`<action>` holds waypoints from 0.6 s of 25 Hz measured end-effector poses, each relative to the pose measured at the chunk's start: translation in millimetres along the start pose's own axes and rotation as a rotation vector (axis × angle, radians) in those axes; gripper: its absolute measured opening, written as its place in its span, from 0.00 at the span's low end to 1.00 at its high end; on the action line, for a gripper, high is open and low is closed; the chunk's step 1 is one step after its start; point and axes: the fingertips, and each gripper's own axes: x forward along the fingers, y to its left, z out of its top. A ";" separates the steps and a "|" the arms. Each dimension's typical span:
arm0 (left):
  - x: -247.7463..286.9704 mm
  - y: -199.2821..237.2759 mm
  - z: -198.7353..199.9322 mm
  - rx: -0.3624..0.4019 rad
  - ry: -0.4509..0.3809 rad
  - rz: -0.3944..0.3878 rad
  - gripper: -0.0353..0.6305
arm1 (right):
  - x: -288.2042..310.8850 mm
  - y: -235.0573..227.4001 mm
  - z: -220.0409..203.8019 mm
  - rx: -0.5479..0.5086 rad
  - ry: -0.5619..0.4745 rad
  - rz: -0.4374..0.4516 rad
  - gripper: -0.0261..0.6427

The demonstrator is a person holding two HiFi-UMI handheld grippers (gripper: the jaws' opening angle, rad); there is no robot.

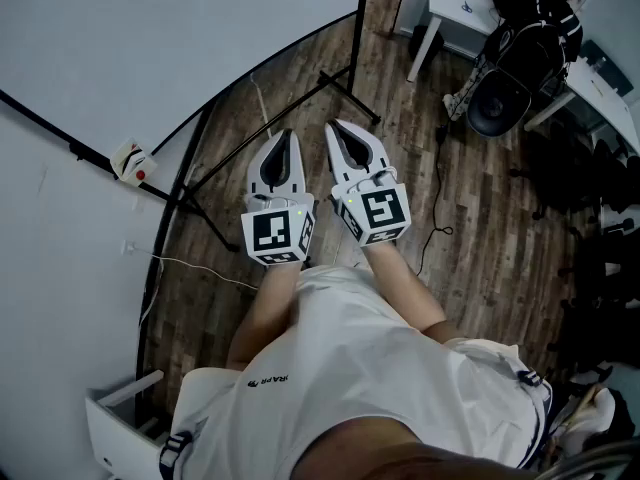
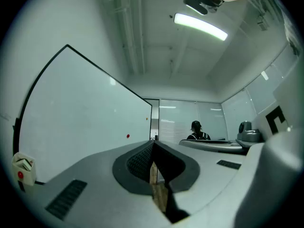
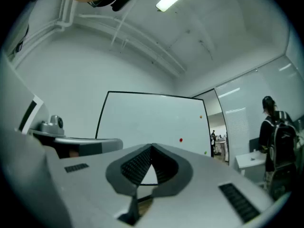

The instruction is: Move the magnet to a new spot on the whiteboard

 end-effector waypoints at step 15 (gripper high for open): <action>16.2 -27.4 -1.4 0.022 0.008 -0.008 0.06 | -10.2 -29.1 3.6 0.012 -0.009 0.005 0.06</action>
